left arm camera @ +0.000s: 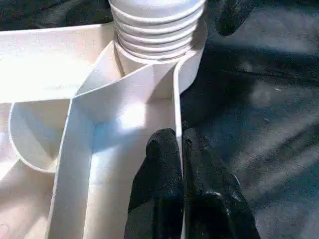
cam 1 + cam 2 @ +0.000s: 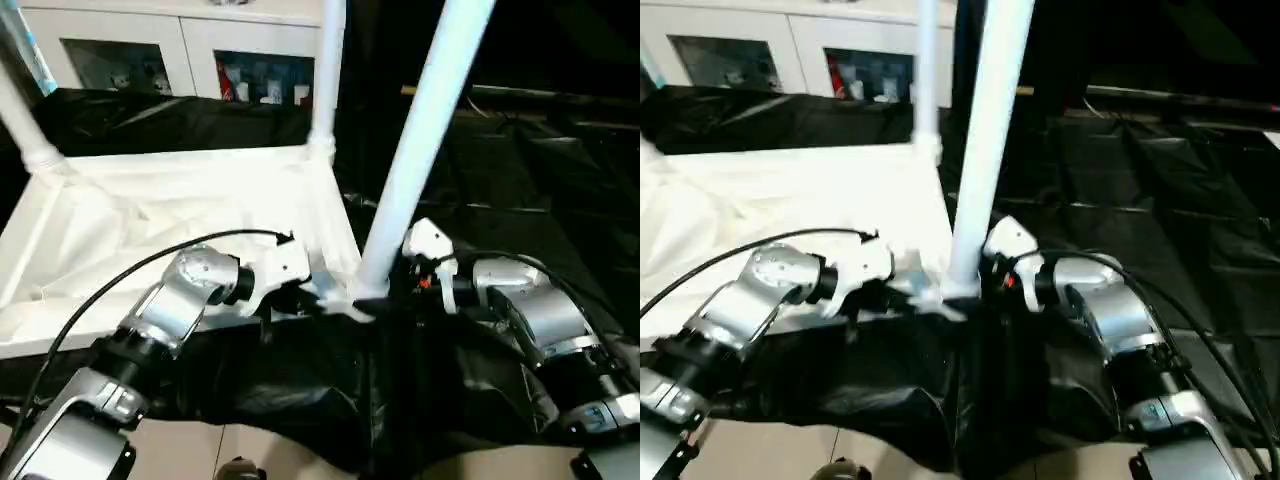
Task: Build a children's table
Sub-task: Insert table leg to table base, then rotate leg to tighten
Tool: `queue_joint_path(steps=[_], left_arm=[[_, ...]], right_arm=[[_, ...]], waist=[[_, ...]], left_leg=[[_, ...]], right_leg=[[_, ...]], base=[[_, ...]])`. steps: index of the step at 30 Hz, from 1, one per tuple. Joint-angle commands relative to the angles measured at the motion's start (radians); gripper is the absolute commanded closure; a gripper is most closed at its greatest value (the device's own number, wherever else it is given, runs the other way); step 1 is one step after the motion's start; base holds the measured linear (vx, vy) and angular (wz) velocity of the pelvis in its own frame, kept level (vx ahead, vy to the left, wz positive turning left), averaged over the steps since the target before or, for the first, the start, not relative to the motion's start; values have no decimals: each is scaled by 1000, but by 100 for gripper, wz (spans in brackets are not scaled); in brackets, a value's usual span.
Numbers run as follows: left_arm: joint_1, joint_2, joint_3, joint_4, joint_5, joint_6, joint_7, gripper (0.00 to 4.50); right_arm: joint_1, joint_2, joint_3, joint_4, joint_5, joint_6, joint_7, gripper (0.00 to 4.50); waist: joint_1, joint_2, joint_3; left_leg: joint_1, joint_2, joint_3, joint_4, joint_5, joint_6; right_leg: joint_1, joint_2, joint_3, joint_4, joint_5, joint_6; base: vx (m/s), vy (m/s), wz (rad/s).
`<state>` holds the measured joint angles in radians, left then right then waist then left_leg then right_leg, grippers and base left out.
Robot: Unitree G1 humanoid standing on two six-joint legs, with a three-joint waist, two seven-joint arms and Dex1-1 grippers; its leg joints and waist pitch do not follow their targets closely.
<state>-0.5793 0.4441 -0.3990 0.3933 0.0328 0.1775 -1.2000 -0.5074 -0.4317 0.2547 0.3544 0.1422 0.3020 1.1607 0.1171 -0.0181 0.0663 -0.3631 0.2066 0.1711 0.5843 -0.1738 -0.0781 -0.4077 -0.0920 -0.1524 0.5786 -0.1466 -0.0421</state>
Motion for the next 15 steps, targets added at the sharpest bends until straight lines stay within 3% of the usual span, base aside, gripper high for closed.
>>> queue_joint_path(steps=[1,6,8,15], left_arm=[[2,-3,-15,-46,-15,-27,-30,450],[9,7,-20,-43,-5,-36,-33,450],[13,8,-19,-45,-4,-36,-33,450],[23,8,-15,-52,-2,-30,-29,450]], right_arm=[[8,-11,11,-34,-10,-2,11,52],[16,-14,26,-44,-13,0,23,52],[20,-14,29,-49,-9,2,23,78],[23,-10,36,-42,-4,6,27,131]], waist=[[-1,2,-81],[-1,0,-81],[-2,-5,-81],[-1,-4,-81]], left_leg=[[10,37,-7,-64,-201,35],[9,36,-7,-63,-192,36],[9,36,-6,-62,-192,36],[9,36,-6,-61,-182,39]], right_leg=[[65,-72,72,-62,-299,-133],[65,-72,72,-61,-298,-129],[66,-72,71,-61,-306,-126],[65,-72,71,-61,-306,-123]], base=[[0,0,0],[0,0,0],[0,0,0],[0,0,0]])
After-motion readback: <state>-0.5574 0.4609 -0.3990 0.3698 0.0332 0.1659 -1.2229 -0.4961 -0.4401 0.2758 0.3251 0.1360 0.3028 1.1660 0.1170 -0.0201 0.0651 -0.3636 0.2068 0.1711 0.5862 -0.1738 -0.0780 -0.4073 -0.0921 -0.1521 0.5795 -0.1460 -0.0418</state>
